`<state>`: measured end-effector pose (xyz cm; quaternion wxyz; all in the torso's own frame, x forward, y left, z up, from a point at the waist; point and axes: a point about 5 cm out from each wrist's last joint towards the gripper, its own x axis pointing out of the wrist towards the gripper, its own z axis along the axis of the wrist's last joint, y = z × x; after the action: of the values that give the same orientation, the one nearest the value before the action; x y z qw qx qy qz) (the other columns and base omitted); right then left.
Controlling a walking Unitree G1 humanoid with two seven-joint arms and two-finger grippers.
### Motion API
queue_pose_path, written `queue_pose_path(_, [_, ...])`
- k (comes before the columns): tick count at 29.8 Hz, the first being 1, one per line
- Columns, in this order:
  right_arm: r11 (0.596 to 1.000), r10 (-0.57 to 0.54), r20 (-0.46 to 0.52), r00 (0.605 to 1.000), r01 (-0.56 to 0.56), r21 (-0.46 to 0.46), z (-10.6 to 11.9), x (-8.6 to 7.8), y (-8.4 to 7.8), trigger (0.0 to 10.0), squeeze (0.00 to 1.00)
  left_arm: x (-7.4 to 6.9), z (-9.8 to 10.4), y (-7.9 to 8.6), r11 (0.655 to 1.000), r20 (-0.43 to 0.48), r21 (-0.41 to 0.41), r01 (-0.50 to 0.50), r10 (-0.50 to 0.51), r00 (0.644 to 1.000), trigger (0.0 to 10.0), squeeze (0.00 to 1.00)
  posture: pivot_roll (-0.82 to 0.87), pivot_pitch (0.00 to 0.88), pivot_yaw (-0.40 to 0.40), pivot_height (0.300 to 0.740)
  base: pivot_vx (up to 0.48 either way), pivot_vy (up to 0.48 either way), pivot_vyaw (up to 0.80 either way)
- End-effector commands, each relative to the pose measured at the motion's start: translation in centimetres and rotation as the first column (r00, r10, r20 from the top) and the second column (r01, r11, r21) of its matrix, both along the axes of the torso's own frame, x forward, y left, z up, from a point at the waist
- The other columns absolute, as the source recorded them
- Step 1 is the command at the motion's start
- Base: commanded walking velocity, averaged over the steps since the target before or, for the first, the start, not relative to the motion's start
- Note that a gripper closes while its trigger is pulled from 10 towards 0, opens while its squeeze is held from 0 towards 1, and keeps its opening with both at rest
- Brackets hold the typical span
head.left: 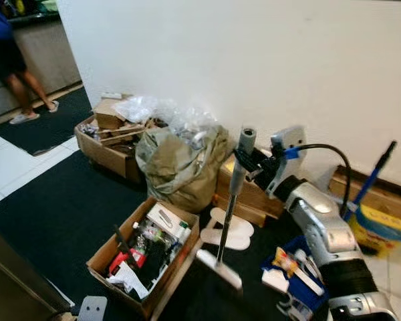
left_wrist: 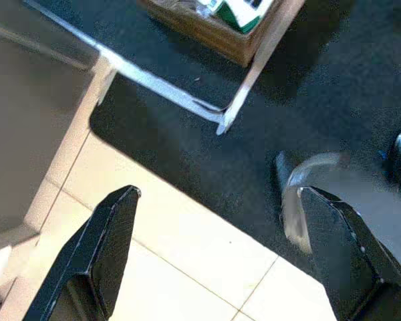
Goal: Sweep floor
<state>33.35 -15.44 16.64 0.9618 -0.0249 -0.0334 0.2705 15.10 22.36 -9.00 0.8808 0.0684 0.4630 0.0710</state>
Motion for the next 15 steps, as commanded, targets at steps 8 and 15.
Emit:
queue_pose_path(8, [0.992,-0.011,-0.045,0.999,0.005,-0.13,-2.3,0.0,1.7,10.0,0.0,-0.8,-0.3,0.2,1.0,-0.031,0.005,0.015,-0.014,0.999,10.0,0.0,-0.07,0.0,0.006,0.74,-0.26,0.0,0.0])
queue_pose_path(15, [0.986,-0.026,-0.055,0.998,0.016,-0.165,-3.2,0.0,2.3,10.0,0.0,-0.8,-0.3,0.2,1.0,-0.034,0.002,0.011,-0.011,0.999,10.0,0.0,-0.08,0.0,-0.004,0.74,-0.215,0.0,0.0])
